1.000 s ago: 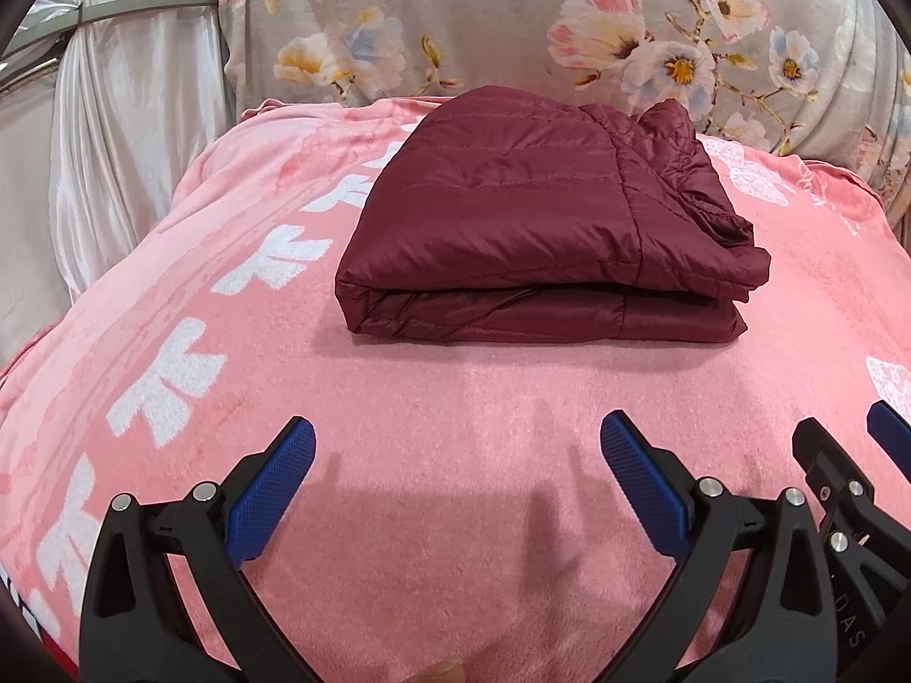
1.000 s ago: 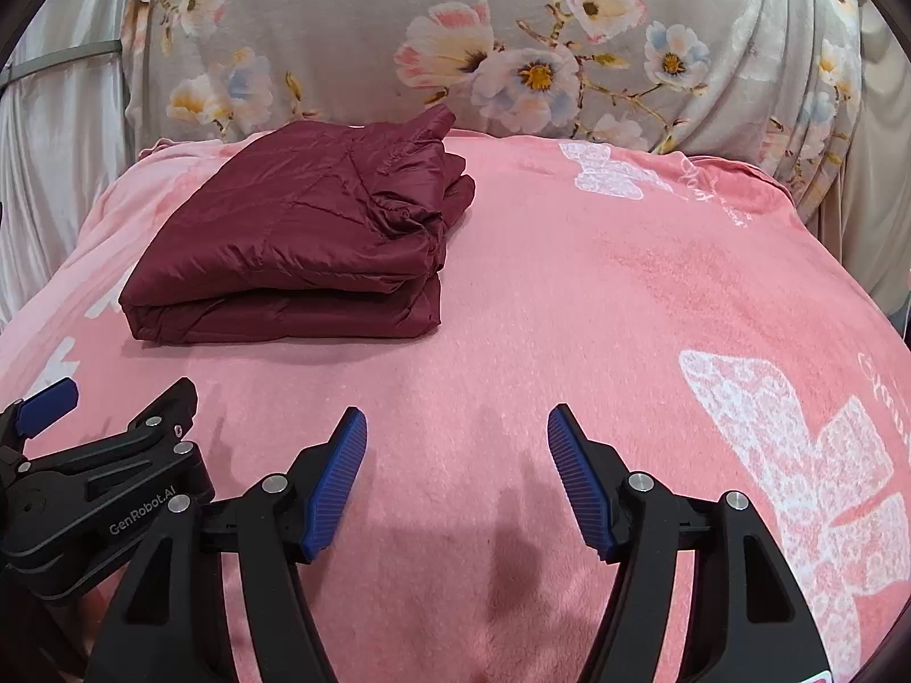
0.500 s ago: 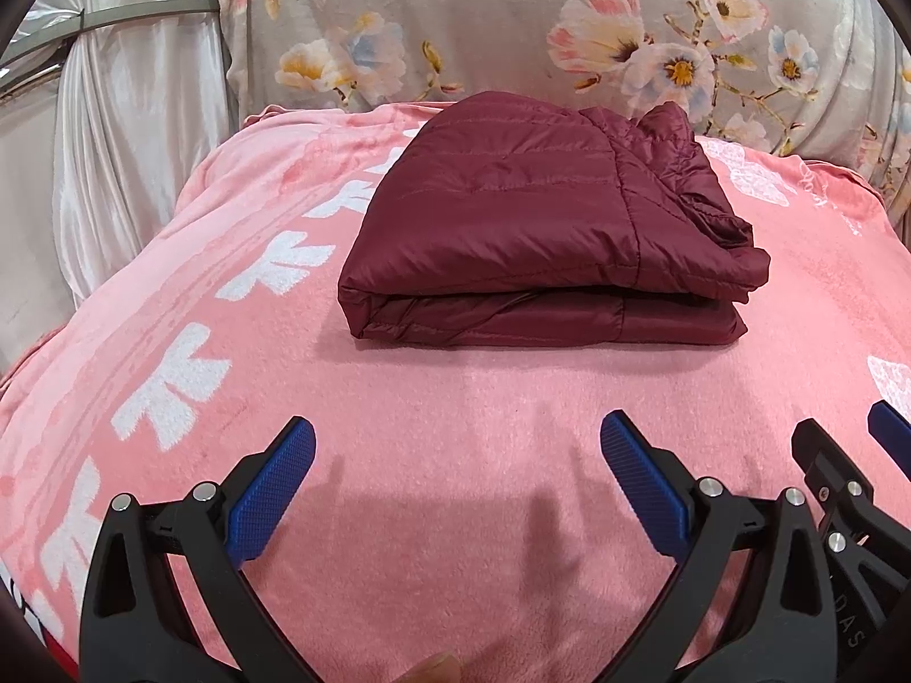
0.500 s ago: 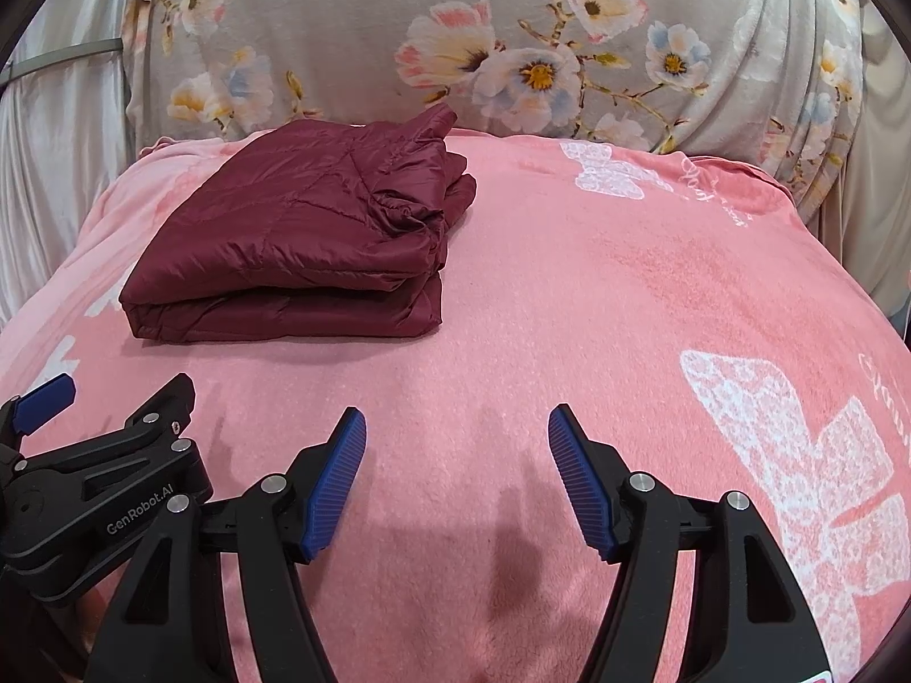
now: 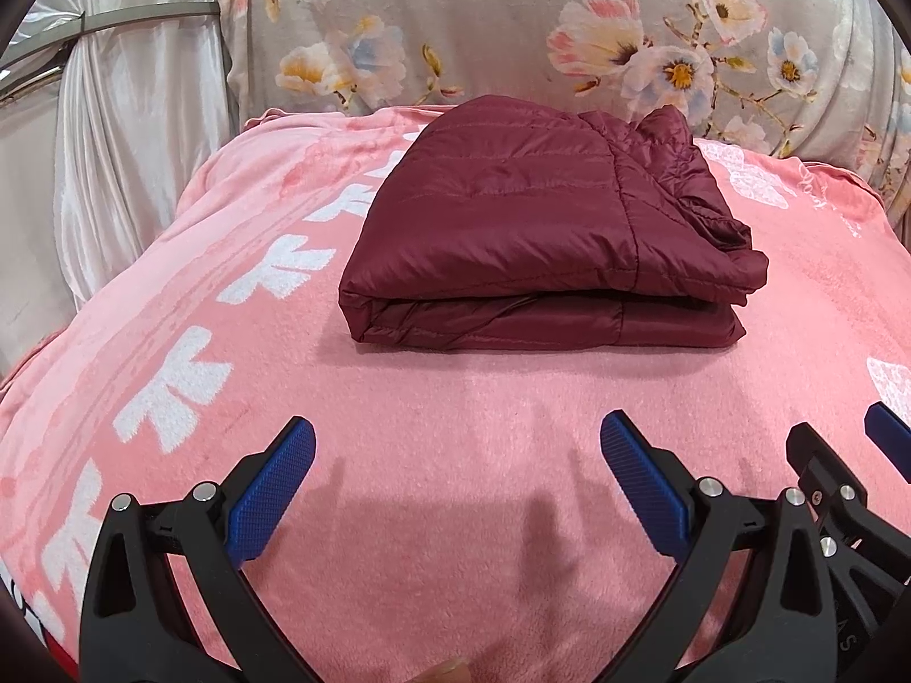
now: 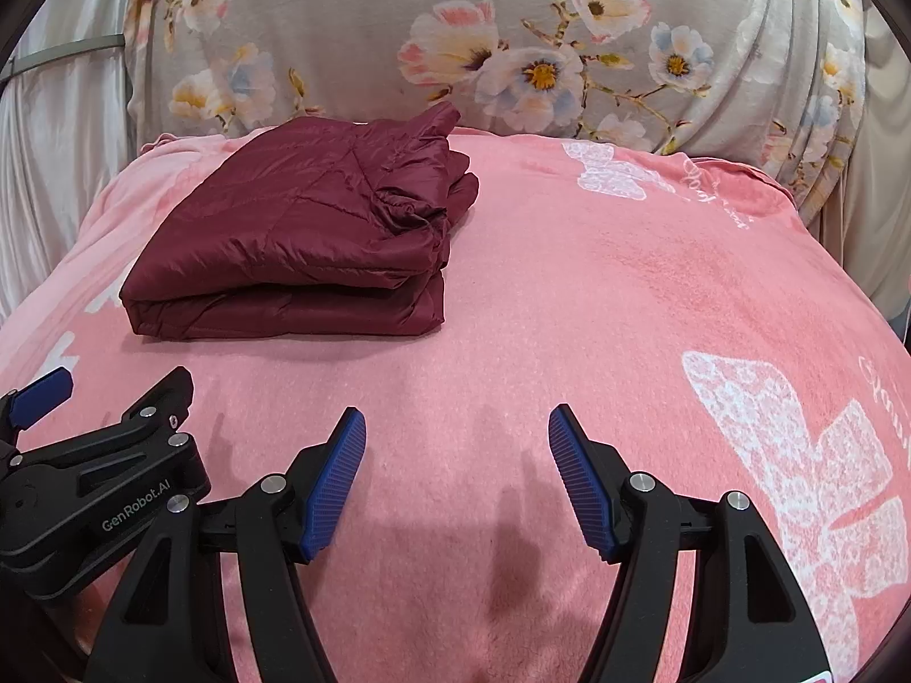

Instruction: Fold large clothes

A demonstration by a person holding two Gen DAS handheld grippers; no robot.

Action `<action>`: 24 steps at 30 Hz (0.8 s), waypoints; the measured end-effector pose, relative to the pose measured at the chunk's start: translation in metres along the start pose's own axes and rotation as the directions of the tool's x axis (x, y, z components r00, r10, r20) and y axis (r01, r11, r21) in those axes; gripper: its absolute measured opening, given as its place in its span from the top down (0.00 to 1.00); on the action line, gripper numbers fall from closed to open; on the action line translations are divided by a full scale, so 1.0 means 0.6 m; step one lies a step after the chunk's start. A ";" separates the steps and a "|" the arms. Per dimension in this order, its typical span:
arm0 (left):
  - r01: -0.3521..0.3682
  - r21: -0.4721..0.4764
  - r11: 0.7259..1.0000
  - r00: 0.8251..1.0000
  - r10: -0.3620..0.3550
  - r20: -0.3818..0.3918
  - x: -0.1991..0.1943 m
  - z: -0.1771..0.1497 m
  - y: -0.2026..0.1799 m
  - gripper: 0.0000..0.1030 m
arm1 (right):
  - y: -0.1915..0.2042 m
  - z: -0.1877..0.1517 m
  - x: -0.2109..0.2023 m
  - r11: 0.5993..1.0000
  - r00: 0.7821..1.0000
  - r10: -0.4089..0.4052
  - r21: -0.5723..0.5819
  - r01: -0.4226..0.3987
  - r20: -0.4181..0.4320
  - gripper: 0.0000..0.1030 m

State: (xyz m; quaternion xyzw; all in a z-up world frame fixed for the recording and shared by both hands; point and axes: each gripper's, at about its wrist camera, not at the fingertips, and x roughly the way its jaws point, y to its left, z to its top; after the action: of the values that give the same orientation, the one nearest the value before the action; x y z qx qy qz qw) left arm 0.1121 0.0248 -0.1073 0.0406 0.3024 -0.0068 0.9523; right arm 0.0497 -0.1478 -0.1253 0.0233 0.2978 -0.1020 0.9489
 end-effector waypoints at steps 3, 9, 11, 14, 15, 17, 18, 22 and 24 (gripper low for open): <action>0.004 -0.005 1.000 1.000 -0.004 0.001 0.001 0.002 0.002 0.05 | 0.000 0.001 0.001 1.000 1.000 0.002 -0.004 -0.002 -0.002 0.36; 0.003 0.007 1.000 1.000 -0.003 -0.002 0.001 0.002 0.000 0.05 | 0.002 0.001 0.001 1.000 1.000 0.000 -0.003 0.000 -0.002 0.36; 0.001 0.014 1.000 1.000 -0.001 0.000 0.000 0.001 -0.002 0.05 | 0.002 0.001 0.001 1.000 1.000 0.000 -0.003 0.000 -0.002 0.36; -0.002 0.019 1.000 1.000 0.002 0.002 0.001 0.001 -0.003 0.05 | 0.003 0.001 0.001 1.000 1.000 -0.001 -0.003 0.001 -0.003 0.36; -0.002 0.019 1.000 1.000 0.002 0.002 0.000 0.001 -0.003 0.05 | 0.003 0.001 0.001 1.000 1.000 -0.001 -0.003 0.001 -0.002 0.36; 0.013 0.024 1.000 1.000 -0.013 -0.001 0.002 0.000 -0.005 0.05 | 0.003 0.001 0.001 1.000 1.000 0.000 -0.003 0.000 -0.002 0.36; 0.015 0.027 1.000 1.000 -0.014 -0.005 0.004 0.000 -0.006 0.05 | 0.003 0.001 0.002 1.000 1.000 0.000 -0.003 0.000 -0.003 0.36; 0.005 0.029 1.000 1.000 -0.005 -0.016 0.009 -0.001 -0.007 0.05 | 0.004 0.001 0.001 1.000 1.000 -0.001 -0.003 0.001 -0.003 0.36; 0.005 0.024 1.000 1.000 -0.005 -0.015 0.009 -0.001 -0.005 0.05 | 0.004 0.001 0.001 1.000 1.000 -0.001 -0.003 0.001 -0.003 0.36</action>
State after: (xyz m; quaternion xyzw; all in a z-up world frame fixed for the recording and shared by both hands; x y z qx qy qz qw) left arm 0.1159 0.0216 -0.1110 0.0512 0.3093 -0.0127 0.9495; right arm 0.0513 -0.1456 -0.1251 0.0220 0.2995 -0.1023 0.9483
